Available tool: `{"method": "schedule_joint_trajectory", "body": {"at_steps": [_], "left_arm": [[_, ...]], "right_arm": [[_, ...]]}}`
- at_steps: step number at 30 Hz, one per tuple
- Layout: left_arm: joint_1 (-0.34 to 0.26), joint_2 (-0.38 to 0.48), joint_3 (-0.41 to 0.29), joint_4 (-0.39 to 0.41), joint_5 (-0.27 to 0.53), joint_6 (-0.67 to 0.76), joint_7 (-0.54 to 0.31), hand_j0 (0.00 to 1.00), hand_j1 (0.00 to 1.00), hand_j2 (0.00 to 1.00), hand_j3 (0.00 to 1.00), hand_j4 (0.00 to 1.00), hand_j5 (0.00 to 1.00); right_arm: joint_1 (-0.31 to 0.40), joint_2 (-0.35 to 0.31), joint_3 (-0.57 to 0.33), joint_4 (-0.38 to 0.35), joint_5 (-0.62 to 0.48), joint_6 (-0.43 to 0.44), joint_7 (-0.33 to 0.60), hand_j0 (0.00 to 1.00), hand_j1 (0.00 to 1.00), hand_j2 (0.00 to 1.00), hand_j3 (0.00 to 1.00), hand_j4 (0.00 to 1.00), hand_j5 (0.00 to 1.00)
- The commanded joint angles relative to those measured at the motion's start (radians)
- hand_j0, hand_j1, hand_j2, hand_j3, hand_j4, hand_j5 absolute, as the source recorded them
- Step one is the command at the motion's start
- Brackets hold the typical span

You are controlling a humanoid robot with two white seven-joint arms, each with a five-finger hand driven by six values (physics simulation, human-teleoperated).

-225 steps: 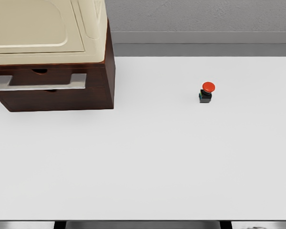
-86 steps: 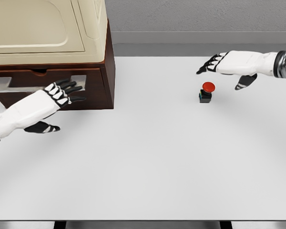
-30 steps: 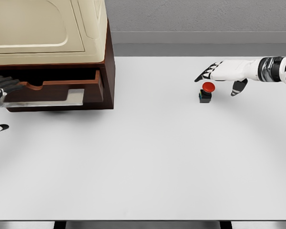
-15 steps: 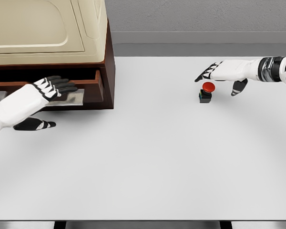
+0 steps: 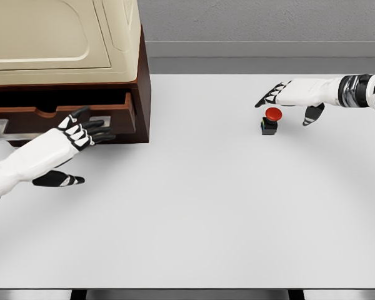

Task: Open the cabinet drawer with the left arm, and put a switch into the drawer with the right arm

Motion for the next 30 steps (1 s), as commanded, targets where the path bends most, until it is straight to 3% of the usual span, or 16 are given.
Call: {"method": "schedule_joint_trajectory", "body": {"at_steps": [1,6,16,21,24,30], "left_arm": [[0.002,0.002,0.011,0.002,-0.014,-0.002,0.000,1.00,1.00,1.00,1.00,1.00,1.00],[0.075,0.002,0.117,0.002,-0.008,-0.002,0.002,1.00,1.00,1.00,1.00,1.00,1.00],[0.175,0.002,0.243,0.002,0.009,-0.002,0.025,1.00,1.00,1.00,1.00,1.00,1.00],[0.210,0.003,0.332,0.000,0.058,-0.002,0.025,1.00,1.00,1.00,1.00,1.00,1.00],[0.212,0.006,0.360,0.000,0.072,-0.002,0.025,1.00,1.00,1.00,1.00,1.00,1.00],[0.199,0.010,0.355,0.000,0.081,-0.002,0.025,1.00,1.00,1.00,1.00,1.00,1.00]], "right_arm": [[0.000,-0.001,-0.001,-0.002,-0.004,0.002,0.000,1.00,1.00,1.00,1.00,1.00,1.00],[0.002,-0.005,-0.001,-0.002,-0.006,0.002,0.000,1.00,1.00,1.00,1.00,1.00,1.00],[-0.002,0.013,0.002,-0.002,0.021,0.002,0.000,1.00,1.00,1.00,1.00,1.00,1.00],[-0.014,0.025,0.002,0.006,0.039,0.002,0.000,1.00,1.00,1.00,1.00,1.00,1.00],[-0.034,0.025,0.057,0.009,0.039,0.002,0.000,1.00,1.00,1.00,1.00,1.00,1.00],[-0.034,0.033,0.074,0.008,0.037,0.002,0.000,1.00,1.00,1.00,1.00,1.00,1.00]]}}
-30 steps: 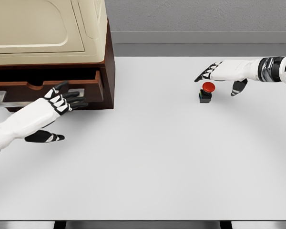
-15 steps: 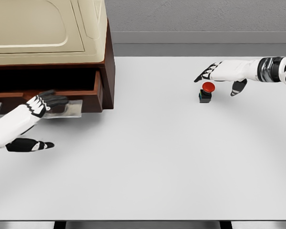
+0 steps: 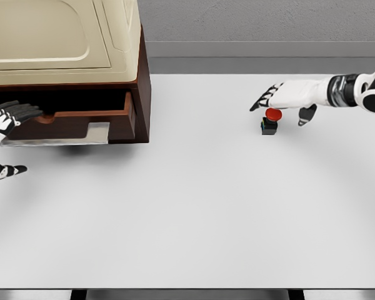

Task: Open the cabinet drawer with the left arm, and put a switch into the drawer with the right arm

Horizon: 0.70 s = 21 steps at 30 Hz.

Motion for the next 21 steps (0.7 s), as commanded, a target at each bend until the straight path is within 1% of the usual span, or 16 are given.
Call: {"method": "schedule_joint_trajectory", "body": {"at_steps": [1,3,4,5,7,8,9,11,14,19,21], "left_arm": [[-0.008,0.001,-0.010,0.001,0.006,0.002,0.000,1.00,1.00,1.00,1.00,1.00,1.00],[-0.046,0.003,-0.065,-0.001,0.006,0.002,-0.002,1.00,1.00,1.00,1.00,1.00,1.00],[-0.051,0.003,-0.067,-0.001,0.006,0.002,0.000,1.00,1.00,1.00,1.00,1.00,1.00],[-0.055,0.001,-0.085,-0.001,0.006,0.002,-0.002,1.00,1.00,1.00,1.00,1.00,1.00],[-0.092,0.001,-0.175,-0.001,0.001,0.002,-0.002,1.00,1.00,1.00,1.00,1.00,1.00],[-0.123,0.000,-0.232,-0.001,0.000,0.002,-0.003,1.00,1.00,1.00,1.00,1.00,1.00],[-0.137,0.001,-0.257,-0.001,-0.002,0.002,-0.003,1.00,1.00,1.00,1.00,1.00,1.00],[-0.140,0.000,-0.274,-0.001,-0.004,0.002,-0.005,1.00,1.00,1.00,1.00,1.00,1.00],[-0.143,0.000,-0.303,-0.001,-0.004,0.002,-0.005,1.00,1.00,1.00,1.00,1.00,1.00],[-0.138,0.006,-0.306,-0.001,-0.002,0.002,-0.005,1.00,1.00,1.00,1.00,1.00,1.00],[-0.137,0.015,-0.295,-0.001,-0.002,0.002,-0.002,1.00,1.00,1.00,1.00,1.00,1.00]], "right_arm": [[-0.002,0.003,0.010,-0.002,-0.004,0.002,0.000,1.00,1.00,1.00,1.00,1.00,1.00],[-0.002,0.007,0.014,-0.005,-0.004,0.002,0.000,1.00,1.00,1.00,1.00,1.00,1.00],[0.000,0.010,0.014,-0.003,-0.004,0.002,0.000,1.00,1.00,1.00,1.00,1.00,1.00],[0.000,0.010,0.014,-0.002,-0.004,0.002,0.000,1.00,1.00,1.00,1.00,1.00,1.00],[-0.002,0.010,0.014,0.000,-0.004,0.002,0.000,1.00,1.00,1.00,1.00,1.00,1.00],[-0.002,0.010,0.014,0.000,-0.003,0.002,0.000,1.00,1.00,1.00,1.00,1.00,1.00],[-0.002,0.011,0.014,0.000,-0.003,0.002,0.000,1.00,1.00,1.00,1.00,1.00,1.00],[-0.002,0.023,0.014,0.000,-0.003,0.002,0.000,1.00,1.00,1.00,1.00,1.00,1.00],[-0.002,0.023,0.014,0.000,-0.003,0.002,0.000,1.00,1.00,1.00,1.00,1.00,1.00],[-0.002,0.025,0.014,0.002,-0.003,0.002,0.000,1.00,1.00,1.00,1.00,1.00,1.00],[-0.002,0.025,0.014,0.002,-0.003,0.002,0.000,1.00,1.00,1.00,1.00,1.00,1.00]]}}
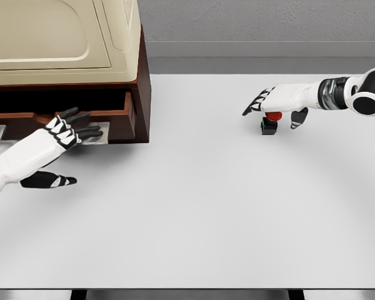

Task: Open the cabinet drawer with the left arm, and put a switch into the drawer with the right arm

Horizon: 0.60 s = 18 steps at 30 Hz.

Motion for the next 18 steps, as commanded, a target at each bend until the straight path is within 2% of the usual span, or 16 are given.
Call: {"method": "schedule_joint_trajectory", "body": {"at_steps": [1,4,9,13,18], "left_arm": [[0.002,0.012,0.018,0.000,0.009,0.001,0.003,1.00,1.00,1.00,1.00,1.00,1.00],[0.046,0.012,0.081,0.000,0.009,0.001,0.004,1.00,1.00,1.00,1.00,1.00,1.00],[0.149,0.009,0.246,0.000,0.040,0.001,0.004,1.00,1.00,1.00,1.00,1.00,1.00],[0.155,0.011,0.358,0.000,0.113,0.001,0.004,1.00,1.00,1.00,1.00,1.00,1.00],[0.147,0.019,0.386,0.000,0.136,0.001,0.004,1.00,1.00,1.00,1.00,1.00,1.00]], "right_arm": [[0.000,0.000,-0.001,0.000,-0.002,0.002,0.000,1.00,1.00,1.00,1.00,1.00,1.00],[0.000,0.000,-0.001,0.000,-0.002,0.002,0.000,1.00,1.00,1.00,1.00,1.00,1.00],[0.002,0.020,-0.001,0.030,0.010,0.002,0.000,1.00,1.00,1.00,1.00,1.00,1.00],[0.002,0.018,-0.001,0.030,0.012,0.002,0.000,1.00,1.00,1.00,1.00,1.00,1.00],[0.000,0.020,-0.001,0.042,0.012,0.002,0.000,1.00,1.00,1.00,1.00,1.00,1.00]]}}
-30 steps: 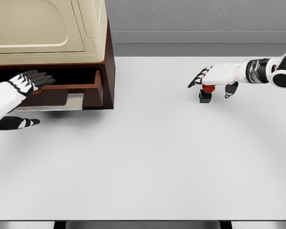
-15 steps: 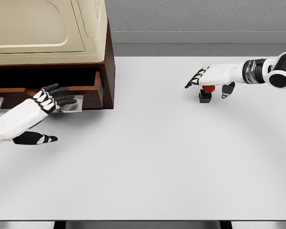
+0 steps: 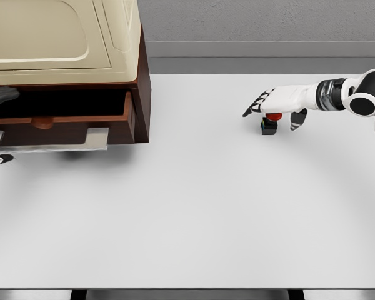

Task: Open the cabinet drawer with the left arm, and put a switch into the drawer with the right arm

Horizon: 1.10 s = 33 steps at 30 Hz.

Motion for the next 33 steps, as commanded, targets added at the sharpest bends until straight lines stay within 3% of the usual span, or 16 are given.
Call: {"method": "schedule_joint_trajectory", "body": {"at_steps": [1,6,8,9,12,20,26,27,33], "left_arm": [[0.000,0.004,0.021,0.002,0.014,0.003,0.003,1.00,1.00,1.00,1.00,1.00,1.00],[-0.014,0.001,-0.007,0.000,0.014,0.003,0.003,1.00,1.00,1.00,1.00,1.00,1.00],[-0.060,0.001,-0.073,0.002,0.013,0.003,0.000,1.00,1.00,1.00,1.00,1.00,1.00],[-0.092,0.000,-0.123,0.000,0.008,0.003,-0.003,1.00,1.00,1.00,1.00,1.00,1.00],[-0.114,-0.002,-0.148,0.000,0.005,0.003,-0.008,1.00,1.00,1.00,1.00,1.00,1.00],[-0.126,-0.011,-0.136,0.003,0.007,0.003,-0.006,1.00,1.00,1.00,1.00,1.00,1.00],[-0.120,-0.011,-0.133,0.003,0.011,0.003,-0.006,1.00,1.00,1.00,1.00,1.00,1.00],[-0.121,-0.014,-0.131,0.003,0.013,0.003,-0.005,1.00,1.00,1.00,1.00,1.00,1.00],[-0.126,-0.046,-0.131,0.003,0.034,0.003,0.002,1.00,1.00,1.00,1.00,1.00,1.00]], "right_arm": [[0.000,0.000,-0.001,0.002,-0.003,0.002,0.000,1.00,1.00,1.00,1.00,1.00,1.00],[0.002,0.000,-0.001,0.002,-0.002,0.002,0.000,0.97,0.97,0.97,0.97,0.97,0.97],[0.002,0.002,-0.001,0.002,-0.003,0.002,0.000,0.90,0.90,0.90,0.90,0.90,0.90],[0.002,0.000,-0.001,0.000,-0.003,0.002,0.000,0.79,0.79,0.79,0.79,0.79,0.79],[0.003,0.006,-0.001,0.002,-0.003,0.002,0.000,0.78,0.78,0.78,0.78,0.78,0.78],[0.008,0.006,-0.001,0.002,-0.002,0.002,0.000,0.78,0.78,0.78,0.78,0.78,0.78],[0.002,0.006,-0.004,0.000,-0.002,0.002,0.000,0.70,0.70,0.70,0.70,0.70,0.70],[0.002,0.006,-0.003,-0.001,-0.002,0.002,0.000,0.64,0.64,0.64,0.64,0.64,0.64],[0.003,0.006,-0.001,-0.003,-0.002,0.002,0.000,0.59,0.59,0.59,0.59,0.59,0.59]]}}
